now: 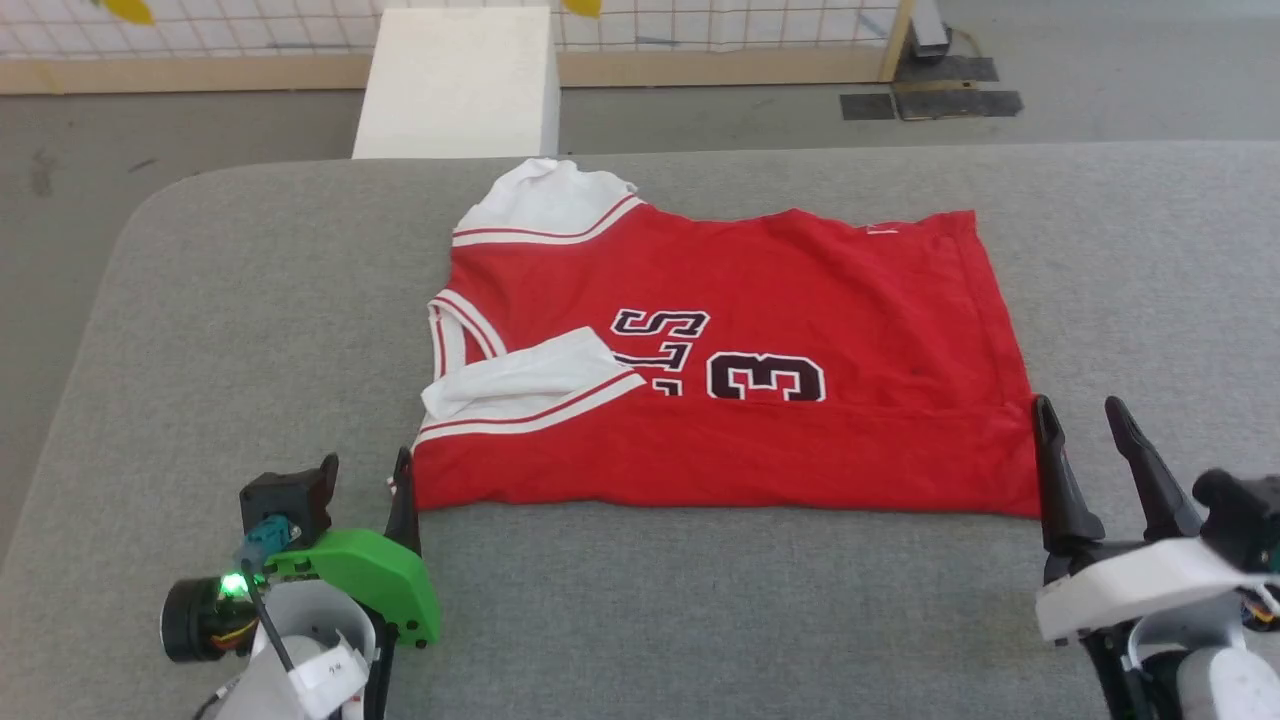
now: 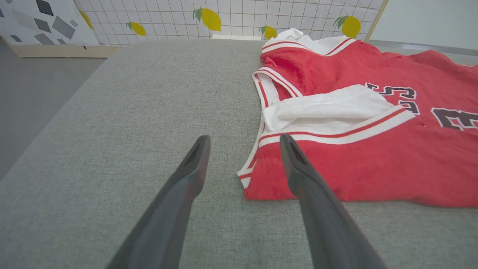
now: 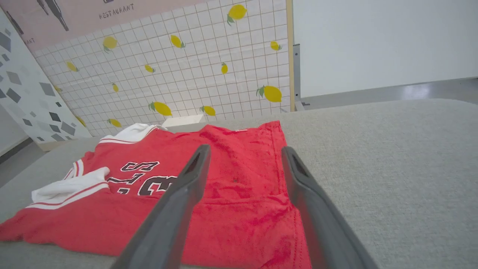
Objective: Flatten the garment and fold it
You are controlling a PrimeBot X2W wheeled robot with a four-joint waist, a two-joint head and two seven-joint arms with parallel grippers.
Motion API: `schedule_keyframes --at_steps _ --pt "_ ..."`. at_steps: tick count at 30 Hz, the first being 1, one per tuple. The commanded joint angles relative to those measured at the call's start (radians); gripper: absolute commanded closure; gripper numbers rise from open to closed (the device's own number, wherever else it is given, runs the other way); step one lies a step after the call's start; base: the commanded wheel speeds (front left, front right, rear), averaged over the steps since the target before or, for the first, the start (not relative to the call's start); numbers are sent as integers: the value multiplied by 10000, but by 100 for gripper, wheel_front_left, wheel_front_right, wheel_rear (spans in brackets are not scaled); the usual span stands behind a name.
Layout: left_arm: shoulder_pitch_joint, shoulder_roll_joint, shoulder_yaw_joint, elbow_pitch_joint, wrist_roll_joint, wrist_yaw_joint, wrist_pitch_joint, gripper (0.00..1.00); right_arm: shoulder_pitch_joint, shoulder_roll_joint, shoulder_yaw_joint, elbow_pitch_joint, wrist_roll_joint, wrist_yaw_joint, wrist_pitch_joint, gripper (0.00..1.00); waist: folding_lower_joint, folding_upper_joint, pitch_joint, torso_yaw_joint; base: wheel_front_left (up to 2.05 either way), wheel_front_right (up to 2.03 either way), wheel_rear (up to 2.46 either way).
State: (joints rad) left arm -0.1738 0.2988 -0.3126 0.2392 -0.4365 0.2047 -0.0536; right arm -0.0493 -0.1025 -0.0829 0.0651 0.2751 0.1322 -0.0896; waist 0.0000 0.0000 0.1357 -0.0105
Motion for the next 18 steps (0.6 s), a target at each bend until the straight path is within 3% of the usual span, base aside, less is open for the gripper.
schedule_keyframes --at_steps 1,10,18 --pt "54 -126 70 72 -204 133 174 0 204 124 -11 -209 -206 -15 -282 0 0 0 -65 -155 0 0 0" --pt "-401 -520 428 951 -950 930 1885 0 424 480 187 -217 -756 -15 -1054 0 0 0 -30 -761 0 0 0" --pt "-638 -479 525 1561 -1499 1077 3291 0 441 518 367 -118 -725 -15 -1042 0 0 0 35 -1082 0 0 0"
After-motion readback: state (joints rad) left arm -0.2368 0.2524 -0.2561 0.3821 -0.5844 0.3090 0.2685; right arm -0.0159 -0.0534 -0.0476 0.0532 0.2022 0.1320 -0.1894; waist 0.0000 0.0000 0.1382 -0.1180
